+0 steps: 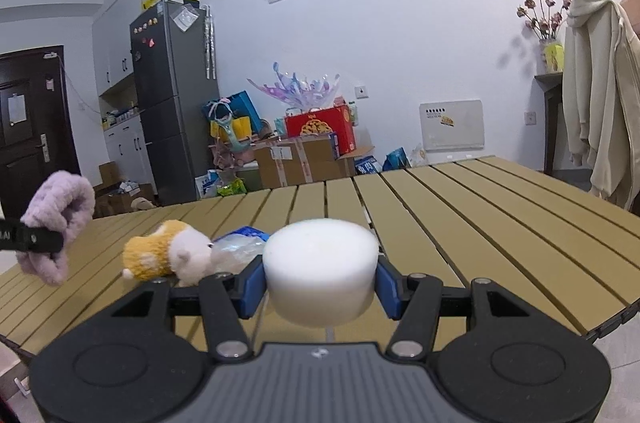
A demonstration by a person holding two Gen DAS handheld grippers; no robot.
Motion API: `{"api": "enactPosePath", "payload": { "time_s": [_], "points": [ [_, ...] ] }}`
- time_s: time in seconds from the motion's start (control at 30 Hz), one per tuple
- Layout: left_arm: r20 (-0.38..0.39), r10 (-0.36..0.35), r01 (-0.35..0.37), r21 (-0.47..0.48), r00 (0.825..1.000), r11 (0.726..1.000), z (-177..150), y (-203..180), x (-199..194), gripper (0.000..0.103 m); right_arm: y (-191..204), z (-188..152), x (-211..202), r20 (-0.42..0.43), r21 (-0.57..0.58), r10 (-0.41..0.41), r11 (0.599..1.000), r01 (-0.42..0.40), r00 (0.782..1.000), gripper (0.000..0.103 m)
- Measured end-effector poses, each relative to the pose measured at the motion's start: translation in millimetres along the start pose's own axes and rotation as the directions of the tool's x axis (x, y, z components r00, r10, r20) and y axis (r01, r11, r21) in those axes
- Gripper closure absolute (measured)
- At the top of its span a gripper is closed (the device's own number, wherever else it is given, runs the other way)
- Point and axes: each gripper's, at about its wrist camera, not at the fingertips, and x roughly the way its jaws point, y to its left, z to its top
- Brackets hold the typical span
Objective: Collect trash
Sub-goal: 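Carry the scrunchie and foam cylinder off the table over the black bin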
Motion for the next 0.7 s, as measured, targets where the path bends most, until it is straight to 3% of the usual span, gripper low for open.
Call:
{"api": "enactPosePath", "payload": {
  "time_s": [0.7],
  "points": [
    [-0.004, -0.022, 0.022, -0.022, 1.0, 1.0, -27, 27, -81, 0.071, 30, -2, -86, -0.021, -0.093, 0.04, 0.995, -0.042, 0.999, 0.047]
  ]
}}
